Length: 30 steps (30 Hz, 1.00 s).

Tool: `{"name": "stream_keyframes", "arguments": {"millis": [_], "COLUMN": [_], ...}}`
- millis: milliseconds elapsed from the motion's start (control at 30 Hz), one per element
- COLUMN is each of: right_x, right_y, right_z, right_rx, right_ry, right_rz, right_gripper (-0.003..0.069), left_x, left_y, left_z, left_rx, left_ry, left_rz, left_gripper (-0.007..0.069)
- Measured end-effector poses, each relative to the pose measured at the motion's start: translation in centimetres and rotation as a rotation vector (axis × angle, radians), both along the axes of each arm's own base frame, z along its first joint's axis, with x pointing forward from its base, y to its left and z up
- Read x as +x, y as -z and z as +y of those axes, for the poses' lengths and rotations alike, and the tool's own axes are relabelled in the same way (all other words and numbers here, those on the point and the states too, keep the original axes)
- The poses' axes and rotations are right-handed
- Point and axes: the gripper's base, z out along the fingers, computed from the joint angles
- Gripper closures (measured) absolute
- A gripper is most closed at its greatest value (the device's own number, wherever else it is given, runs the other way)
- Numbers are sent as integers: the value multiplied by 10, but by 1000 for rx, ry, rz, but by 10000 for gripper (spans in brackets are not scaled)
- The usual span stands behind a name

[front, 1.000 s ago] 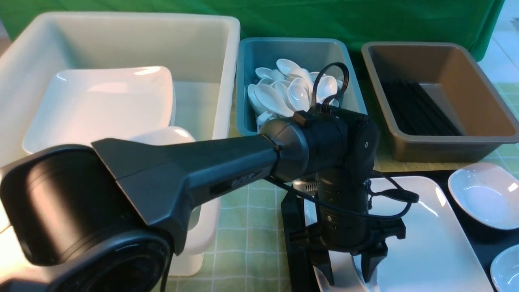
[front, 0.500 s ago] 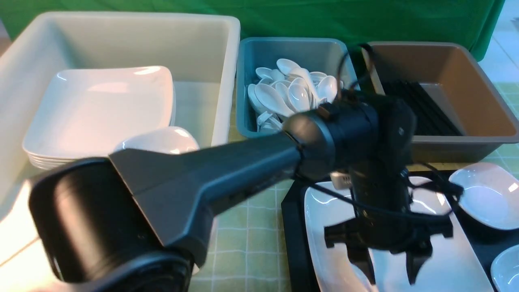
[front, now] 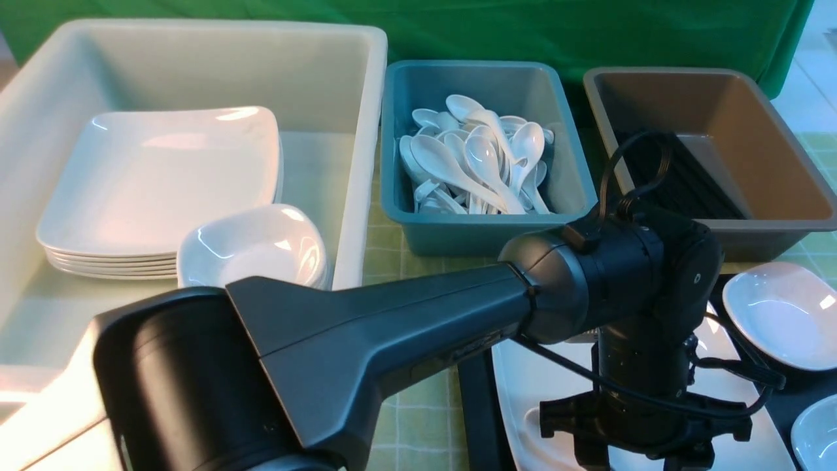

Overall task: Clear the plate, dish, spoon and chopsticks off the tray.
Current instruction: Use the left arm to grab a soup spoon from the plate

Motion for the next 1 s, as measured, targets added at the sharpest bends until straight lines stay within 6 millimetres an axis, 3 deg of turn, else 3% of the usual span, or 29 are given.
{"name": "stream_keyframes", "arguments": {"millis": [100, 433, 567, 700, 900, 1000], "right_x": [0, 0, 0, 0, 0, 0], "right_y": [0, 0, 0, 0, 0, 0], "right_z": [0, 0, 0, 0, 0, 0], "right_rx": [1, 1, 1, 0, 0, 0], "right_ry": [1, 1, 0, 0, 0, 0], "right_rz": [0, 0, 1, 4, 5, 5], "right_gripper": [419, 419, 419, 419, 419, 419], "left_x": [2, 10, 12, 15, 13, 8], "left_y": [1, -14, -19, -23, -49, -52], "left_z": [1, -3, -4, -2, 4, 0], "left_rx": [5, -80, -90, -54, -66, -116], "left_ry": [84, 835, 987, 919, 321, 236], "left_rz": [-39, -290, -352, -362, -259, -182], "left_gripper": [244, 244, 244, 244, 256, 268]}}
